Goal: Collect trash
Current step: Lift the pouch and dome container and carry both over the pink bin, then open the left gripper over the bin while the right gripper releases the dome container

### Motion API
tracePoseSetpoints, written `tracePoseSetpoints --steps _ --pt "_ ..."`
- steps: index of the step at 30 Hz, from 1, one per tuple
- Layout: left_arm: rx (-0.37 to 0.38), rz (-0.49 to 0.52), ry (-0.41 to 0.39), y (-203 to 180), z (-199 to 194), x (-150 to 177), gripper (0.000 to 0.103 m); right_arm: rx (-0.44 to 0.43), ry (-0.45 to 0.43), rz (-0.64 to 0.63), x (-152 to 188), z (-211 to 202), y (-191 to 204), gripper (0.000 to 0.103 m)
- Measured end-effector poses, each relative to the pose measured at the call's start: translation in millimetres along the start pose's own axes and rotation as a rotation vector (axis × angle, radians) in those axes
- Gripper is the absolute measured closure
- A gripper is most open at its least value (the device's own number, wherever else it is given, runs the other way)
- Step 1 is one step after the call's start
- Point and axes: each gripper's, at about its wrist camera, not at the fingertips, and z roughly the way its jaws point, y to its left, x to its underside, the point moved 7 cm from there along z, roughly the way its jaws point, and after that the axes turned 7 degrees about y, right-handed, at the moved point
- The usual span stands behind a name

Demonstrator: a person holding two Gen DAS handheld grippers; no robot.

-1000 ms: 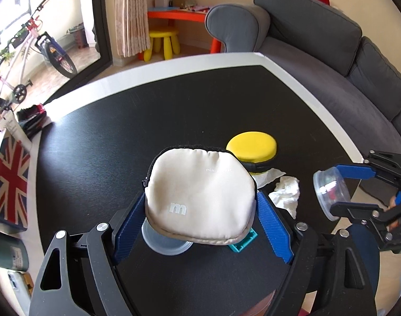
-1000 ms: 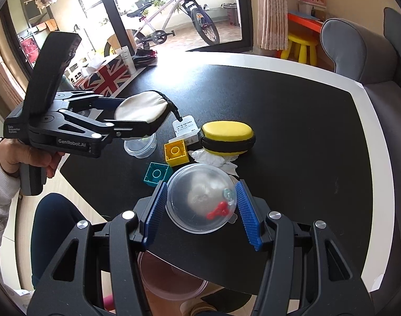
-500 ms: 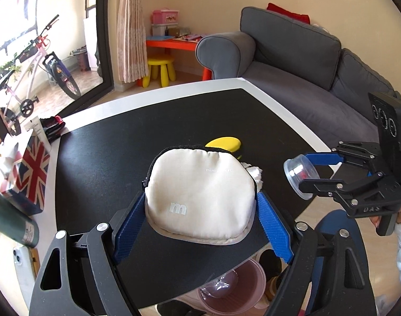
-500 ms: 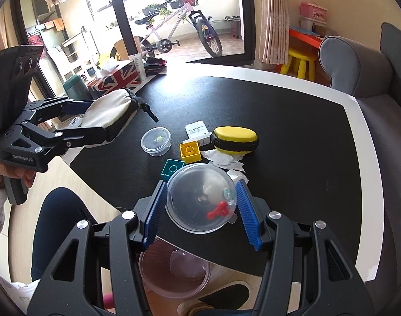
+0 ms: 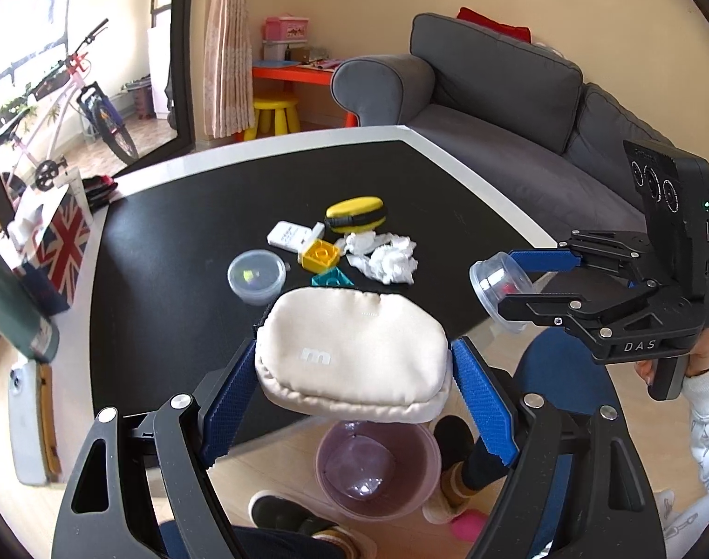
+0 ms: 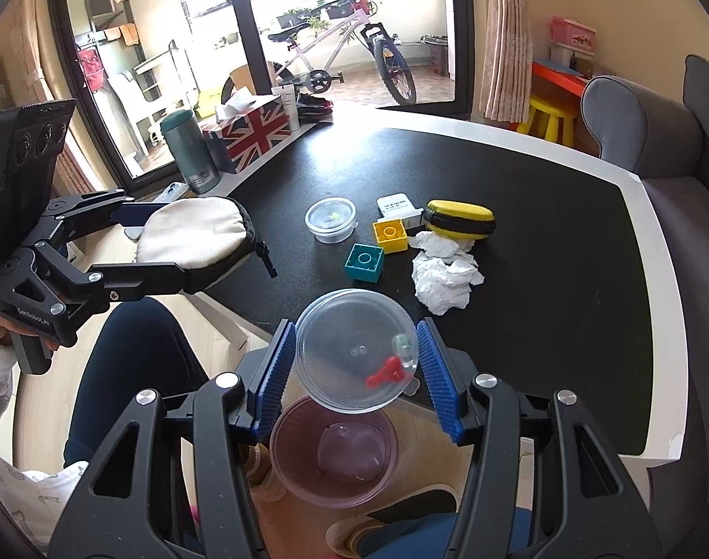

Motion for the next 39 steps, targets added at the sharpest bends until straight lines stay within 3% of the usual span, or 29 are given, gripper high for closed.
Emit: tracePoseSetpoints --steps 9,19,22,23,39 --pt "0.030 -0.039 0.048 -5 17 41 0.024 -0.054 0.087 0.010 38 28 17 0.049" --pt "0.050 -0.056 0.074 -10 25 55 0.024 -0.120 0.172 0.002 65 54 34 0.048" --pt "0.051 -0.057 0.077 -9 25 55 0.024 -0.124 0.168 0.015 63 56 32 0.019" --pt "0.052 -0.055 0.078 -10 26 55 0.024 -0.127 0.163 0.020 62 55 31 0.015" --pt "0.090 -0.015 0.135 -23 39 61 0.023 -0.062 0.114 0.084 48 34 6 0.009"
